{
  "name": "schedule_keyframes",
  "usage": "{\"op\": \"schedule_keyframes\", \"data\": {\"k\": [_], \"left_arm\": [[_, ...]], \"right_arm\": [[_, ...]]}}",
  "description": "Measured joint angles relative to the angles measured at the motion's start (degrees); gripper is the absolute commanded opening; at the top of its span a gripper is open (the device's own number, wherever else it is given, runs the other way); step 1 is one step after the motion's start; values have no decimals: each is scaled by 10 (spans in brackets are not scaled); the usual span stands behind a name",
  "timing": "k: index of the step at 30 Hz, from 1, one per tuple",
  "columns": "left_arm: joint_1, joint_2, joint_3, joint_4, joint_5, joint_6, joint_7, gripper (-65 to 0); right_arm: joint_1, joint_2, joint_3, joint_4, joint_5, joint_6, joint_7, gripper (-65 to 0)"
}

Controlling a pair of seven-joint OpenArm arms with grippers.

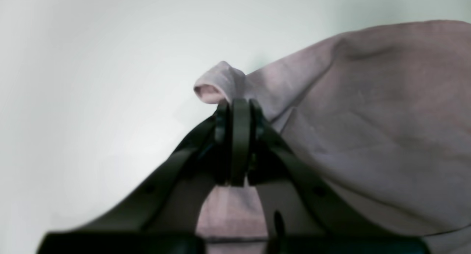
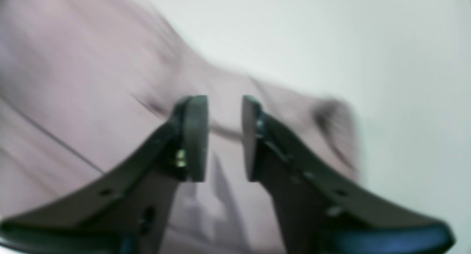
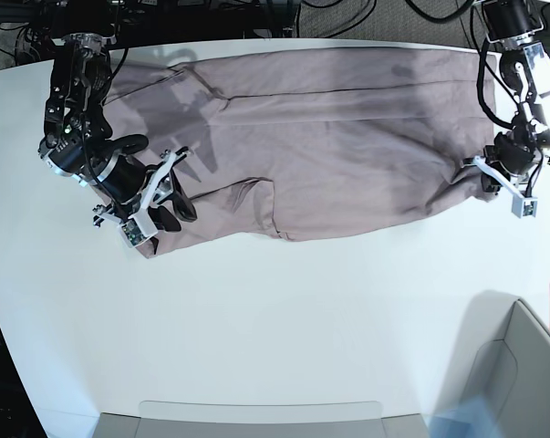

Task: Fold the T-shirt properly
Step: 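Lift the hem with both grippers and fold it toward the collar edge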

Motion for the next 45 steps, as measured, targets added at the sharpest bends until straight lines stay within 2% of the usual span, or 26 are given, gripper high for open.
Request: {"op": "schedule_keyframes", "data": {"k": [1,3,5,11,15,19,27,38,40,44,45], "left_arm": [[0,0,0,0,0,0,0,-650],[1,0,0,0,0,0,0,-650],[1,0,2,0,0,0,0,-650],[1,1,2,0,0,0,0,-650],[1,18,4,0,0,2,0,-650],[2,17,5,-1,0,2,0,-650],[2,16,5,-1,0,2,0,-650],[0,16,5,-1,0,2,0,-650],[0,16,5,-1,0,2,0,-650],[1,16,5,-1,0,2,0,-650],[1,16,5,-1,0,2,0,-650]], "right_arm": [[0,-16,12,-7,0,-8,0,-419],[1,-48,37,-26,-25,-57,-2,-408],[5,-67,49,-43,-46,-100,-7,-408],[42,-71,49,-100,-52,-136,1,-408],[59,-71,49,-146,-56,-152,-3,-408],[60,-71,49,-155,-56,-186,-2,-408],[64,-71,46,-214,-55,-189,-3,-408],[110,-71,-28,-301,-54,-192,34,-414],[110,-71,-31,-304,-54,-192,32,-468],[113,-70,-31,-305,-53,-192,32,-650],[116,-69,-31,-309,-54,-192,31,-650]]}}
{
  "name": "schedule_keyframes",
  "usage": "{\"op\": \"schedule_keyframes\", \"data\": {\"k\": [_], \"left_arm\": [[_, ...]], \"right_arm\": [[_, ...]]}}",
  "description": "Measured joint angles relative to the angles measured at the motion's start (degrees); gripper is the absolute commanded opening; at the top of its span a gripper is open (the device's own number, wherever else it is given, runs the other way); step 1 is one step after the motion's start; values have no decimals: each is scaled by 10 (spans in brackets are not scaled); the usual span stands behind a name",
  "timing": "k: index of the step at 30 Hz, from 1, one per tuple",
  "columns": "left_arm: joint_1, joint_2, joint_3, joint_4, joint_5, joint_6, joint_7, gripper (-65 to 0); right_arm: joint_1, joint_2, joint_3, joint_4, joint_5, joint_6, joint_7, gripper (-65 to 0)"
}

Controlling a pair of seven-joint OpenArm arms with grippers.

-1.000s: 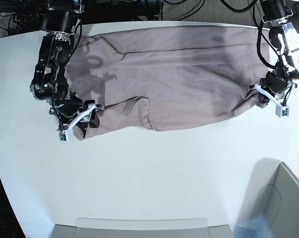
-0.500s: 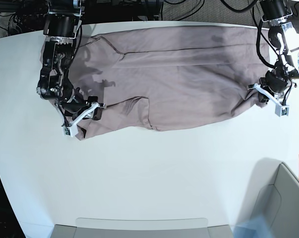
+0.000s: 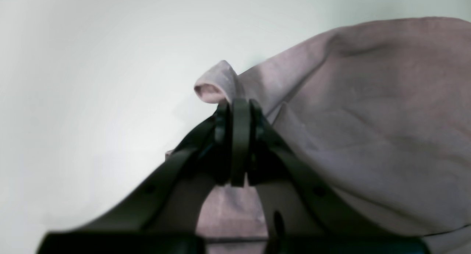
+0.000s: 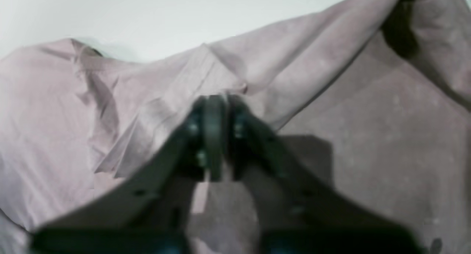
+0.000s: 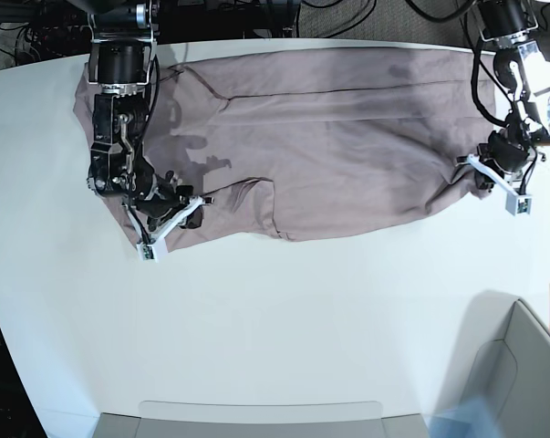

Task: Fold the T-shirt properly
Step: 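Lift the hem with both grippers and fold it toward the collar edge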

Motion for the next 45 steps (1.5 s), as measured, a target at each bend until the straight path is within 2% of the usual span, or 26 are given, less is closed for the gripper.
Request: {"op": "schedule_keyframes", "data": {"k": [6,10,15,20,23,29,34,40,45], "left_arm": [[0,6,0,0,0,0,0,-650],[0,6,-2,0,0,0,0,-650],[0,7,-3,0,0,0,0,-650],[0,6,-3,0,1,0,0,-650],[9,6,-4,1,0,0,0,-650],[38,4,-5,51,0,0,6,-650],[51,4,-5,96,0,0,31,-650],[63,8,-56,115,0,-2,66,-650],[87,19,-89,132,0,-2,69,-650]], "right_arm": [[2,2,3,20,-1,0,-2,-650],[-11,14,3,86,5,2,-4,-650],[-14,21,10,162,1,-2,-73,-650],[-28,16,50,212,8,1,-92,-650],[-54,21,80,223,34,0,-97,-650],[-94,56,103,229,103,1,-99,-650],[-122,63,141,250,144,0,-102,-650],[-129,79,155,275,176,1,-139,-650],[-130,83,207,276,228,2,-171,-650]]}}
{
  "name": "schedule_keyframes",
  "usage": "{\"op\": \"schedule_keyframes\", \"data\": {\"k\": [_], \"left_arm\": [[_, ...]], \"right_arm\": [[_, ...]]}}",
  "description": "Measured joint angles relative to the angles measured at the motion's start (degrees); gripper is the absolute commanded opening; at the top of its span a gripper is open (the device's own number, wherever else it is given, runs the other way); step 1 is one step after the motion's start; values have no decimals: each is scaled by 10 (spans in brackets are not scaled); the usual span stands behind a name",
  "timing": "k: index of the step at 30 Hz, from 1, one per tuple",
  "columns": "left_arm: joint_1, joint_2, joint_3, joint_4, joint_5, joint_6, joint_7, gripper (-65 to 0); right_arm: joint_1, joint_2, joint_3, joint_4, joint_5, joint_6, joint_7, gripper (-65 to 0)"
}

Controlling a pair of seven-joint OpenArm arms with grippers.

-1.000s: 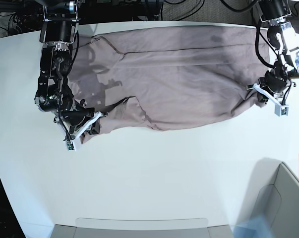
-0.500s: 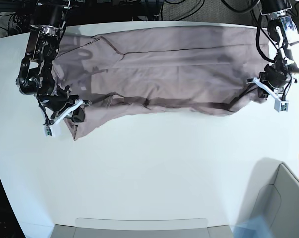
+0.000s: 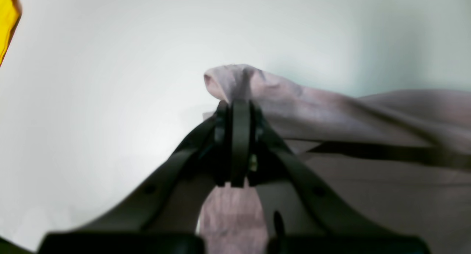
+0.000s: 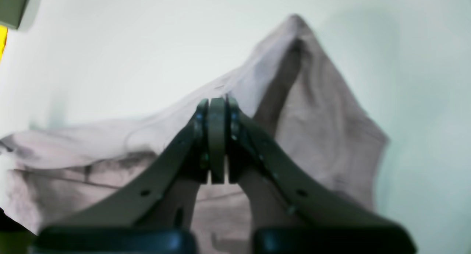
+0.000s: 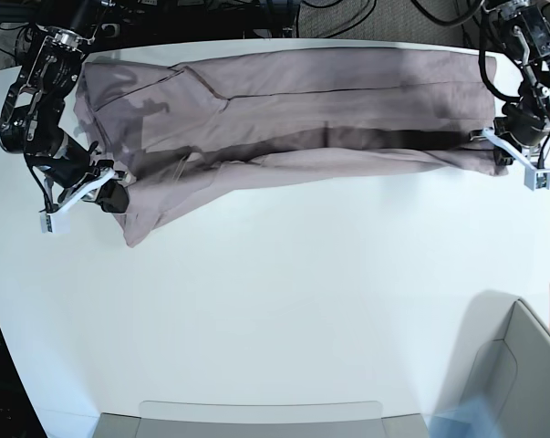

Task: Fold the T-shirt properly
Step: 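Lift the hem with both grippers and fold it toward the collar edge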

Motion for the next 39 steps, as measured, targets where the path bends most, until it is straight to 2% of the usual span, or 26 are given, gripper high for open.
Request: {"op": "schedule_keyframes", "data": {"k": [8,15,24,30,33,39], "left_arm": [[26,0,-2,1,-5,0,0,-650],[57,0,-2,1,-6,0,-1,-650],[86,0,-3,46,-6,0,-4,-650],[100,1,-3,46,-6,0,0,-650],[113,8,-3,46,-3,0,-11,-650],[118,12,-3,46,-4,0,-10,-650]], "right_arm": [[-4,6,20,0,30,0,-5,-650],[-57,15,32,0,90,0,-6,-650],[-121,17,50,16,103,0,-7,-650],[-132,17,50,30,104,0,-4,-650],[-142,32,57,30,105,0,-6,-650],[-142,39,95,29,105,0,-6,-650]]}}
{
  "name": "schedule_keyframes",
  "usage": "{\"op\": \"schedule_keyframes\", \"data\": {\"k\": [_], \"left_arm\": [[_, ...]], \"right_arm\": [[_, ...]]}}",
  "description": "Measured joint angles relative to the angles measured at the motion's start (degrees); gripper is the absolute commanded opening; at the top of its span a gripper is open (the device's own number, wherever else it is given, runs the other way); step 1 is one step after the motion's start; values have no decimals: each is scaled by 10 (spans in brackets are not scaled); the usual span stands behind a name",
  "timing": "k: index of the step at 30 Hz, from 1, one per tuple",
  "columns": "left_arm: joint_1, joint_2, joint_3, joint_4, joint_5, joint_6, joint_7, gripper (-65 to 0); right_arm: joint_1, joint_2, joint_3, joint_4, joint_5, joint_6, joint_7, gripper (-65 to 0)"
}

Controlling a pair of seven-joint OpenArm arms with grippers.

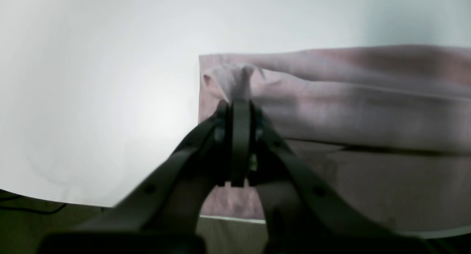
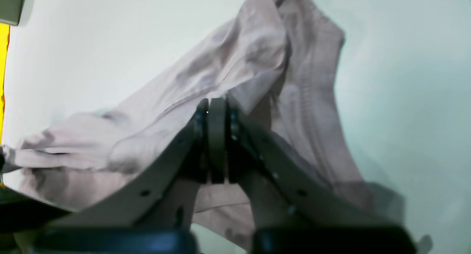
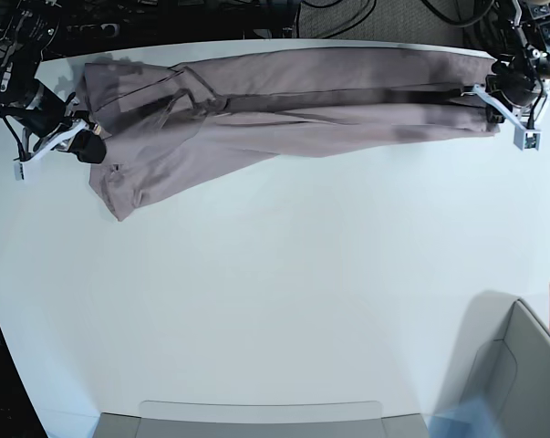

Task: Fold the T-shirt properly

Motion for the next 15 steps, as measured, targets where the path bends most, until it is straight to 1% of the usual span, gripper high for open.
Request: {"op": "schedule_keyframes", "data": {"k": [3,15], "left_arm": [[0,0,0,0,0,0,0,-650],[29,0,2,0,-2,-1,-1,-650]], "right_arm": [[1,10,3,0,2,0,0,-650],[-27,12,3,-2,-1,0,-3,-650]]}}
